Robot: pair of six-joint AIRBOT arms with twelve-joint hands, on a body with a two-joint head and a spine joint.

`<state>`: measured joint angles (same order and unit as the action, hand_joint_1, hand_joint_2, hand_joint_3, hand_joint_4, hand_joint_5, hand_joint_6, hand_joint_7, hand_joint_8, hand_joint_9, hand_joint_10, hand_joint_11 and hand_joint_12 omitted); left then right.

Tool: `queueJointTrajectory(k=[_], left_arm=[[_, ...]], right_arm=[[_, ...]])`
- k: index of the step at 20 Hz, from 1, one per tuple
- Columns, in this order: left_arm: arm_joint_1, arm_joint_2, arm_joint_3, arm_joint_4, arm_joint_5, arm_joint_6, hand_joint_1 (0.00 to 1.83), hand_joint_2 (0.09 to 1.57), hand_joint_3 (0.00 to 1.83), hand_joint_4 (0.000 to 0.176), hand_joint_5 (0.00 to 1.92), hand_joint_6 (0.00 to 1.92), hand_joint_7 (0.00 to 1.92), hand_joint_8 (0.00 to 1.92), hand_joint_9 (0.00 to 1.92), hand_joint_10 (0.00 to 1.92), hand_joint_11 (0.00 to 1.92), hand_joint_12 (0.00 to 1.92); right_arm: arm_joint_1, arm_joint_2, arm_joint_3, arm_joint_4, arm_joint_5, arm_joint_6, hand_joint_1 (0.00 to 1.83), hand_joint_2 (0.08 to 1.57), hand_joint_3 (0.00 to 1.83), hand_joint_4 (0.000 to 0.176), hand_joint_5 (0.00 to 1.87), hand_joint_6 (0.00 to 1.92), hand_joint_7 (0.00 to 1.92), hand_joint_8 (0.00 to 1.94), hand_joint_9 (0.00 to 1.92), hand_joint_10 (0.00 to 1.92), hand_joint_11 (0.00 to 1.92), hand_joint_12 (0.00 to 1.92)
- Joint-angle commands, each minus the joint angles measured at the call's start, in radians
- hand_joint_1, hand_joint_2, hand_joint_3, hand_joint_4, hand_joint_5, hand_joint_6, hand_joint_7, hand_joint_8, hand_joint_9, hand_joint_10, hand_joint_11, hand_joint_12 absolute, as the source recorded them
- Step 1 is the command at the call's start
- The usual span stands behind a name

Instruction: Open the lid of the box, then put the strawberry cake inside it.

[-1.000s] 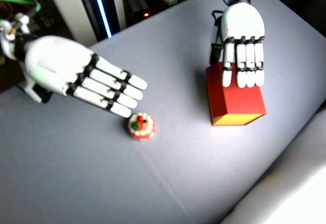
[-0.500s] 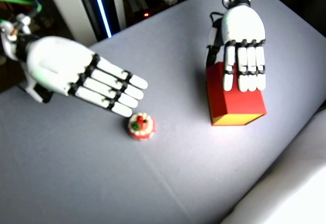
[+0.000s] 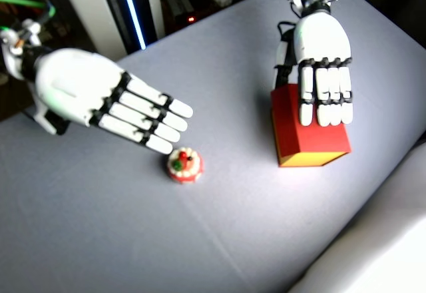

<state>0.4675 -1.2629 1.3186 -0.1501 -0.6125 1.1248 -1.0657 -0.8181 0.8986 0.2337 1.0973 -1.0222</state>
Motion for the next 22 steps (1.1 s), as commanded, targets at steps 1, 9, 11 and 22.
queueJointTrajectory(k=[1, 9, 11, 22], left_arm=[[-0.007, 0.014, -0.003, 0.007, -0.163, -0.003, 0.75, 1.29, 0.0, 0.079, 0.0, 0.0, 0.0, 0.0, 0.0, 0.0, 0.0, 0.54], [-0.005, 0.072, -0.016, -0.023, -0.31, -0.066, 0.72, 1.33, 0.01, 0.0, 0.08, 0.04, 0.0, 0.0, 0.0, 0.0, 0.0, 0.2], [-0.005, 0.083, -0.006, -0.06, -0.315, -0.066, 0.73, 1.33, 0.0, 0.039, 0.01, 0.01, 0.0, 0.0, 0.0, 0.0, 0.0, 0.28], [0.069, 0.138, 0.043, -0.298, -0.391, -0.131, 0.77, 1.38, 0.0, 0.021, 0.0, 0.0, 0.0, 0.0, 0.0, 0.0, 0.0, 0.51]], right_arm=[[0.001, 0.001, 0.006, 0.0, 0.12, 0.006, 0.48, 1.35, 0.01, 0.0, 0.0, 0.0, 0.0, 0.0, 0.0, 0.0, 0.0, 0.0], [-0.002, 0.001, 0.006, 0.002, 0.12, 0.007, 0.49, 1.34, 0.0, 0.0, 0.0, 0.0, 0.0, 0.0, 0.0, 0.0, 0.0, 0.0], [-0.002, 0.0, 0.006, 0.004, 0.12, 0.007, 0.51, 1.34, 0.0, 0.0, 0.0, 0.0, 0.0, 0.0, 0.0, 0.0, 0.0, 0.0], [-0.007, -0.002, 0.008, 0.007, 0.12, 0.012, 0.6, 1.33, 0.0, 0.0, 0.0, 0.0, 0.0, 0.0, 0.0, 0.0, 0.0, 0.0]])
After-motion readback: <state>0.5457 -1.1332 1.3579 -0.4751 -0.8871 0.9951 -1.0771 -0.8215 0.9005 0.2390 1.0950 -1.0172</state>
